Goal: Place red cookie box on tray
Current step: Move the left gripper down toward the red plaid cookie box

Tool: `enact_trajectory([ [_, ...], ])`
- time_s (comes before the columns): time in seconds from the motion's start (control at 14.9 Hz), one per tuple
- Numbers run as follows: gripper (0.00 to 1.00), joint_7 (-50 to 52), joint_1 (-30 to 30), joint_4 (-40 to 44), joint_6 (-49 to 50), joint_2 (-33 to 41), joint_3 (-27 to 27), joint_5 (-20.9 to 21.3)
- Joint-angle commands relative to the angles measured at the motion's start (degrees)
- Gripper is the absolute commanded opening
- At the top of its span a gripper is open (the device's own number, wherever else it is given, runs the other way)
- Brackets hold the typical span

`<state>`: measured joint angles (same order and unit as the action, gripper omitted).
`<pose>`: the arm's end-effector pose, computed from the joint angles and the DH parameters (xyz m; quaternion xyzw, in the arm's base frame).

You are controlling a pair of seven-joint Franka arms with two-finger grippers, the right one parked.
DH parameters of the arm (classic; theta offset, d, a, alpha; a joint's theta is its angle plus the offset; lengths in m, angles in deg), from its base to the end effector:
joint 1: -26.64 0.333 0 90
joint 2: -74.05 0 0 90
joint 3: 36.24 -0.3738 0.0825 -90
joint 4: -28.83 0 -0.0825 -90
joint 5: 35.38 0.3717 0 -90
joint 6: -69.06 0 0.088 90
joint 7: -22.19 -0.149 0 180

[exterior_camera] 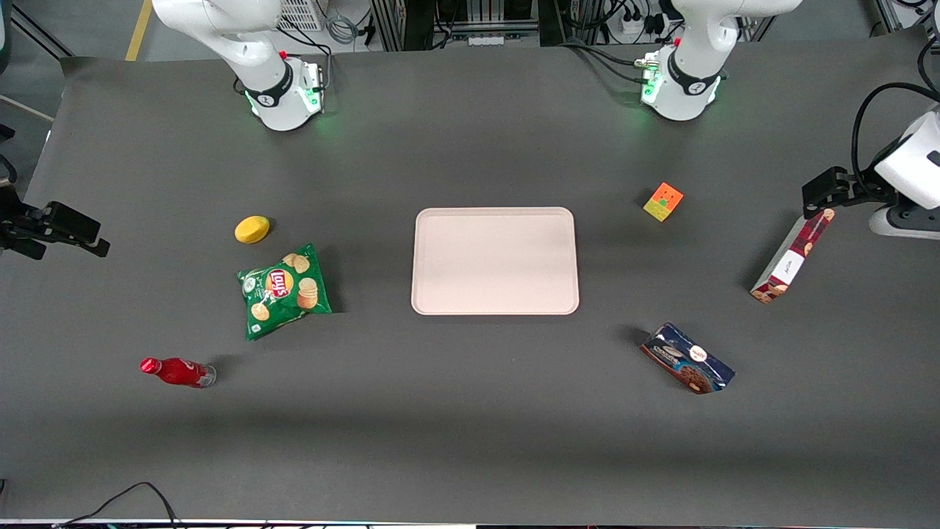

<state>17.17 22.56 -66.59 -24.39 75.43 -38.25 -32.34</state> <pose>0.5365 -0.0115 0.6151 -0.9976 0.0635 0.0058 0.0259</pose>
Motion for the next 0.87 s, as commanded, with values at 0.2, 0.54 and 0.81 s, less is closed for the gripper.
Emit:
enact_trajectory([
  [0.2, 1.0, -0.7, 0.4, 1.5, 1.0, -0.5, -0.1, 0.0],
  [0.54, 1.0, -7.8, 2.9, -2.4, -0.2, -2.0, -0.5, 2.4],
  [0.81, 1.0, -16.8, 4.0, -13.2, -10.0, -0.8, -4.7, 6.7],
])
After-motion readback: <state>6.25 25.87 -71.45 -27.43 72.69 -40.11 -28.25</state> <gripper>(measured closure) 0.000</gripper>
